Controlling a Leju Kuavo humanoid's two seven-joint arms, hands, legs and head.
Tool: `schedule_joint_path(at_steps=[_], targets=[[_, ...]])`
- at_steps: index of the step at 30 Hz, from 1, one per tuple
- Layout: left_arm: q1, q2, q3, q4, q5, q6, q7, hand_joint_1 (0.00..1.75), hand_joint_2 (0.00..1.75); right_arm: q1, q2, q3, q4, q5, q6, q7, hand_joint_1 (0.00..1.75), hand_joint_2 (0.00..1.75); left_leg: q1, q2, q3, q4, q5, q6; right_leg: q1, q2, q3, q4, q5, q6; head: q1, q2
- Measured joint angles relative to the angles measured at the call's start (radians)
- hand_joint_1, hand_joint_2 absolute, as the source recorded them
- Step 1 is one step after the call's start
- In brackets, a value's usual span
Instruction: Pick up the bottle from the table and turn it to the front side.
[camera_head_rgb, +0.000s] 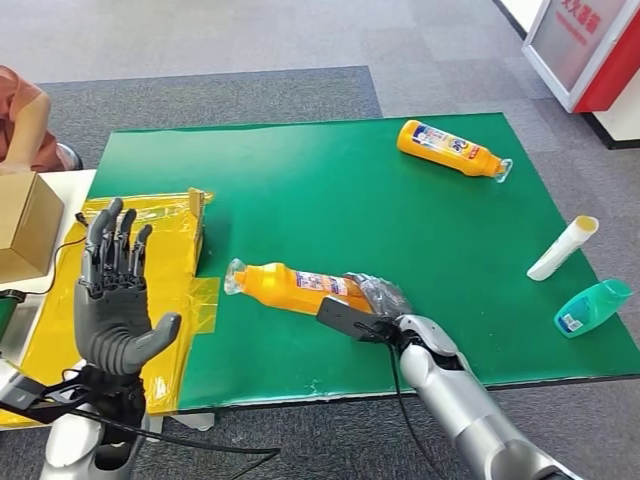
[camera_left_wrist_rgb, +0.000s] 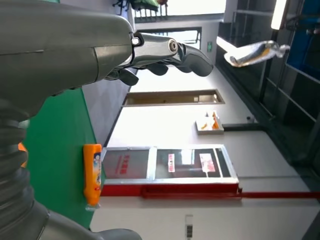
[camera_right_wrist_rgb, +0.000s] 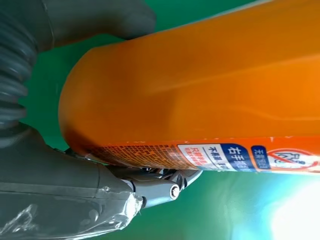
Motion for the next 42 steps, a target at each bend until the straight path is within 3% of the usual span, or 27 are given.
schedule_joint_path(at_steps=[5, 9, 13, 19, 29, 37, 42], targets=[[0.031, -0.005, 0.038, -0.004, 0.015, 0.027, -0.007, 0.0, 1.75, 0.15, 0.017, -0.068, -0.161, -0.301, 0.012, -0.149, 1.75, 1.75, 0.0, 0.0, -0.003, 0.0, -0.001, 0.001, 0.0, 0.0, -0.002, 0.0, -0.002, 0.0, 0.0, 0.0], [0.074, -0.013, 0.043, -0.004, 0.017, 0.042, -0.006, 0.0, 1.75, 0.237, 0.033, -0.101, -0.343, -0.39, -0.046, -0.221, 1.75, 1.75, 0.0, 0.0, -0.004, 0.0, -0.003, 0.001, 0.0, 0.0, -0.004, 0.0, -0.002, 0.0, 0.0, 0.0], [0.101, -0.024, 0.043, -0.004, 0.018, 0.076, -0.014, 0.0, 1.75, 0.293, 0.046, -0.125, -0.489, -0.507, -0.046, -0.268, 1.75, 1.75, 0.0, 0.0, -0.005, 0.0, -0.003, 0.001, 0.0, 0.0, -0.004, 0.0, -0.003, 0.0, 0.0, 0.0], [0.091, -0.038, 0.041, 0.002, 0.016, 0.186, -0.036, 0.0, 1.75, 0.33, 0.066, -0.157, -0.636, -0.639, -0.042, -0.375, 1.75, 1.75, 0.0, 0.0, -0.004, 0.0, -0.003, 0.0, 0.0, 0.0, -0.005, 0.0, -0.003, 0.0, 0.0, 0.0], [0.024, -0.036, 0.037, 0.039, 0.098, 0.142, 0.0, 0.0, 1.75, 0.341, 0.085, -0.129, -0.72, -0.515, -0.117, -0.415, 1.75, 1.75, 0.0, 0.0, -0.004, 0.0, -0.003, 0.0, 0.0, 0.0, -0.005, 0.0, -0.003, -0.001, 0.0, 0.0], [-0.075, 0.002, -0.043, 0.098, 0.11, -0.071, 0.089, 0.0, 1.75, 0.308, 0.085, -0.046, -0.69, -0.305, -0.231, -0.399, 1.75, 1.75, 0.0, 0.0, -0.004, 0.0, -0.002, 0.0, 0.0, 0.0, -0.005, 0.0, -0.002, -0.001, 0.0, 0.0], [-0.128, 0.037, -0.106, 0.135, 0.102, -0.149, 0.104, 0.0, 1.75, 0.274, 0.085, -0.005, -0.646, -0.188, -0.319, -0.376, 1.75, 1.75, 0.0, 0.0, -0.004, 0.0, -0.002, 0.0, 0.0, 0.0, -0.005, 0.0, -0.002, -0.001, 0.0, 0.0]])
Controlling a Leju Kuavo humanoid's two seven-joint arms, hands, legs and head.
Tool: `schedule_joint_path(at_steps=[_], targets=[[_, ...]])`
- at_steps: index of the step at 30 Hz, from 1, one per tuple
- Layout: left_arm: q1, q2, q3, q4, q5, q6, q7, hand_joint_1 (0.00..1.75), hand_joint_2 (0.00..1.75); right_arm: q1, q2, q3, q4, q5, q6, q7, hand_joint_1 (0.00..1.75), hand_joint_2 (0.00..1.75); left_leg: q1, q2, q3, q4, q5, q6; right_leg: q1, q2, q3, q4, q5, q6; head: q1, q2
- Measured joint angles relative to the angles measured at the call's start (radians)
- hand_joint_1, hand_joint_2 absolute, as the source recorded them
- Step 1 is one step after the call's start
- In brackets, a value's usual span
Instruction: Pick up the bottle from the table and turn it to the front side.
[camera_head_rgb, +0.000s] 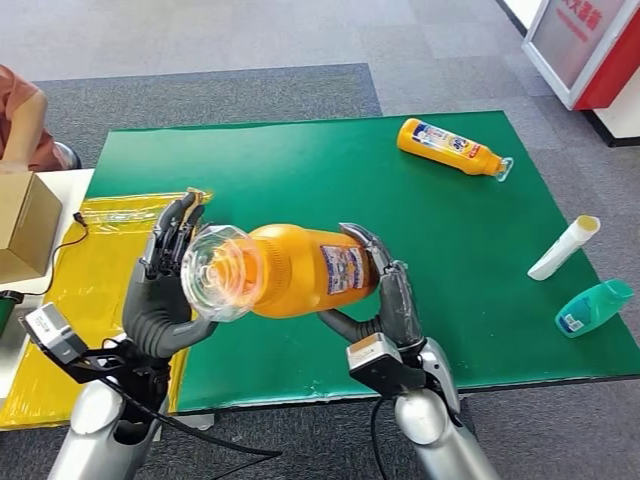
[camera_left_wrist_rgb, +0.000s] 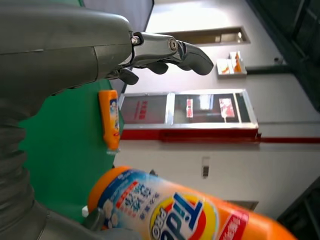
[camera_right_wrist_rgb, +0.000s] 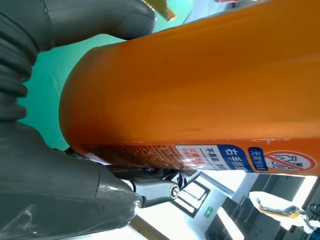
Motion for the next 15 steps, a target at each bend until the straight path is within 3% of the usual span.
schedule_joint_path(at_steps=[7, 15], targets=[[-0.026, 0.043, -0.039, 0.051, 0.0, -0.081, 0.007, 0.0, 1.75, -0.035, 0.0, 0.009, 0.055, 0.059, -0.035, 0.021, 1.75, 1.75, 0.0, 0.0, 0.0, 0.0, 0.0, 0.0, 0.0, 0.0, 0.0, 0.0, 0.0, 0.0, 0.0, 0.0], [-0.084, 0.065, -0.054, 0.078, -0.019, -0.079, 0.022, 0.0, 1.75, -0.045, -0.001, 0.027, 0.083, 0.082, -0.039, 0.026, 1.75, 1.75, 0.0, 0.0, 0.0, 0.0, 0.0, 0.0, 0.0, 0.0, 0.0, 0.0, 0.0, 0.0, 0.0, 0.0]])
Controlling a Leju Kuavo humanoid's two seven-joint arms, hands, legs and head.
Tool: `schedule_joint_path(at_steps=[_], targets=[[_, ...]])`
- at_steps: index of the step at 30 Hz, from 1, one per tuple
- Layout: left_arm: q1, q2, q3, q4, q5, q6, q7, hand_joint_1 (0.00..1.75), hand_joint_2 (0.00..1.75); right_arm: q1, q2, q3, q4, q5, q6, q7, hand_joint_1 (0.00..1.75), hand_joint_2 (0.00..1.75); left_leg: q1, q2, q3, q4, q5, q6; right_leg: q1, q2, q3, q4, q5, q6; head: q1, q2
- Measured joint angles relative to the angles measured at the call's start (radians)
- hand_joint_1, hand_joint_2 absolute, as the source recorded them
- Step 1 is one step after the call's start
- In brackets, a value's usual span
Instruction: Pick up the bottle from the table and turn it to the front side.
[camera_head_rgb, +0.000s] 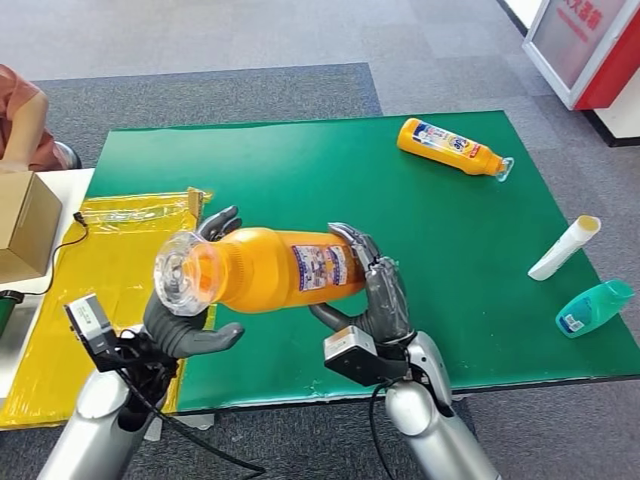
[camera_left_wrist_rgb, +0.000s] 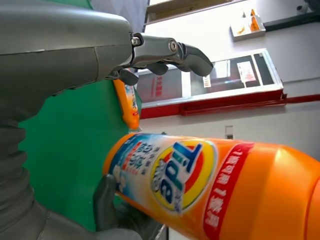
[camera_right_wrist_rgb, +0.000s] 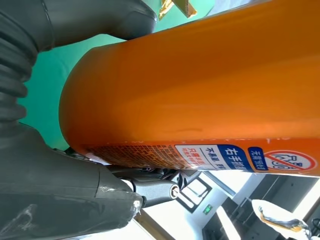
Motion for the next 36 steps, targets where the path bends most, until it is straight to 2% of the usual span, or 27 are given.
schedule_joint_path(at_steps=[4, 13, 22, 36], targets=[[-0.069, 0.004, -0.002, 0.016, -0.001, 0.006, 0.019, 0.0, 1.75, -0.001, 0.0, 0.02, 0.008, 0.003, 0.001, 0.0, 1.75, 1.75, 0.0, 0.0, 0.0, 0.0, 0.001, 0.0, 0.0, 0.0, 0.0, 0.0, 0.001, 0.0, 0.0, 0.0], [-0.17, 0.001, -0.024, 0.032, -0.018, 0.031, 0.031, 0.0, 1.75, -0.016, 0.0, 0.062, 0.023, -0.026, 0.027, 0.004, 1.75, 1.75, 0.0, 0.0, 0.0, 0.0, 0.001, 0.0, 0.0, 0.0, 0.0, 0.0, 0.001, 0.0, 0.0, 0.0], [-0.184, -0.014, -0.084, 0.06, -0.003, 0.021, 0.031, 0.0, 1.75, -0.065, 0.006, 0.075, 0.07, -0.06, 0.043, 0.014, 1.75, 1.75, 0.0, 0.0, 0.0, 0.0, 0.001, 0.0, 0.0, 0.0, 0.0, 0.0, 0.001, 0.001, 0.0, 0.0], [-0.204, -0.004, -0.183, 0.105, -0.054, 0.002, 0.06, 0.0, 1.75, -0.094, 0.006, 0.077, 0.129, -0.064, 0.059, 0.022, 1.75, 1.75, 0.0, 0.0, 0.0, 0.0, 0.001, 0.0, 0.0, 0.0, 0.0, 0.0, 0.001, 0.001, 0.0, 0.0]])
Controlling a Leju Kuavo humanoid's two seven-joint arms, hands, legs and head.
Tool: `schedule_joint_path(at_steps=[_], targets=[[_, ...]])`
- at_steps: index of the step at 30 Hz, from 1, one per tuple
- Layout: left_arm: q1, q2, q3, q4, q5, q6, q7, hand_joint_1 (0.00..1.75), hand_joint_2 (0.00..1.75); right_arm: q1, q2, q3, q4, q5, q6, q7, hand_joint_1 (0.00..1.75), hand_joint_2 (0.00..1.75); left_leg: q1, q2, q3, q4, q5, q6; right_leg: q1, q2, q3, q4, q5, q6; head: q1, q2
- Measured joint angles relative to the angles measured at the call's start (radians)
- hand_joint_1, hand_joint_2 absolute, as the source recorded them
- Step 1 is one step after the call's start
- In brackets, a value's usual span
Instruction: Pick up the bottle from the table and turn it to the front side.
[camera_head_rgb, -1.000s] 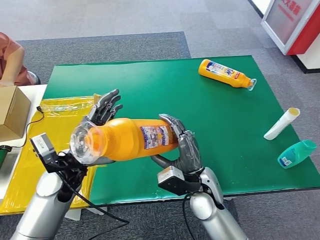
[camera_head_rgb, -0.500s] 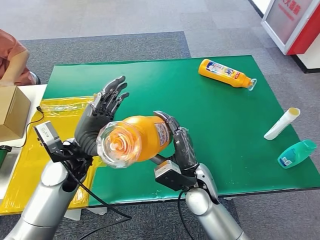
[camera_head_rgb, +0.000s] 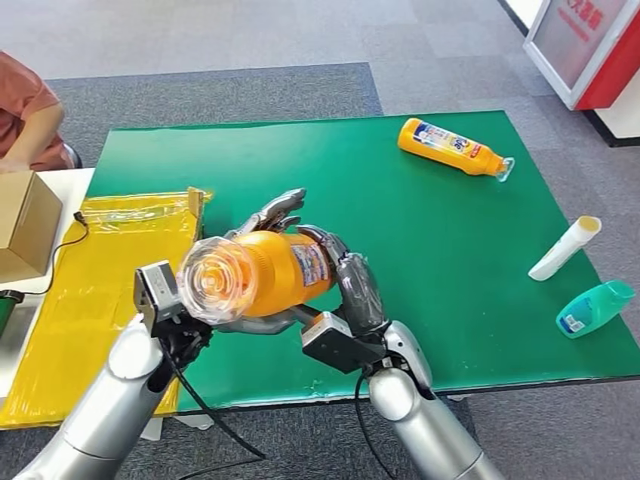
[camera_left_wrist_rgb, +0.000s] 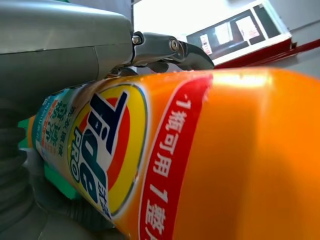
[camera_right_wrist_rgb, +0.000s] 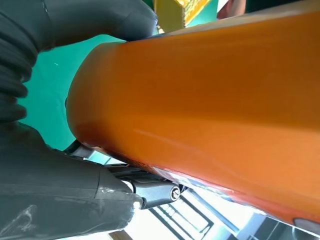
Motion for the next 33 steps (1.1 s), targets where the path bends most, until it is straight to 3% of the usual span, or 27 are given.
schedule_joint_path(at_steps=[10, 14, 22, 29, 33], targets=[[-0.037, 0.014, -0.019, 0.036, -0.029, 0.01, 0.013, 0.0, 1.75, -0.003, 0.014, 0.029, 0.048, 0.048, -0.017, 0.021, 1.75, 1.75, 0.0, 0.0, 0.0, 0.0, 0.0, 0.0, 0.0, 0.0, 0.0, 0.0, 0.0, 0.0, 0.0, 0.0], [-0.044, 0.016, -0.019, 0.041, -0.032, 0.021, 0.02, 1.75, 1.75, -0.008, 0.02, 0.035, 0.063, 0.051, -0.021, 0.023, 1.75, 1.75, 0.0, 0.0, 0.0, 0.0, 0.0, 0.0, 0.0, 0.0, 0.0, 0.0, 0.0, 0.0, 0.0, 0.0], [-0.035, 0.016, -0.018, 0.039, -0.04, 0.066, 0.014, 1.75, 1.75, -0.011, 0.025, 0.04, 0.08, 0.053, -0.024, 0.041, 1.75, 1.75, 0.0, 0.0, 0.0, 0.0, 0.0, 0.0, 0.0, 0.0, 0.0, 0.0, 0.0, 0.0, 0.0, 0.0], [0.034, -0.001, -0.005, -0.013, -0.049, 0.164, -0.012, 1.75, 1.75, -0.01, 0.025, 0.052, 0.087, 0.065, -0.029, 0.049, 1.71, 1.75, 0.0, 0.0, 0.0, 0.0, 0.0, 0.0, 0.0, 0.0, 0.0, 0.0, 0.0, 0.0, 0.0, 0.0], [0.063, -0.006, 0.003, -0.042, -0.078, 0.2, -0.025, 1.75, 1.75, -0.01, 0.025, 0.059, 0.087, 0.071, -0.033, 0.057, 0.02, 1.75, 0.0, 0.0, 0.0, 0.0, 0.0, 0.0, 0.0, 0.0, 0.0, 0.0, 0.0, 0.0, 0.0, 0.0]])
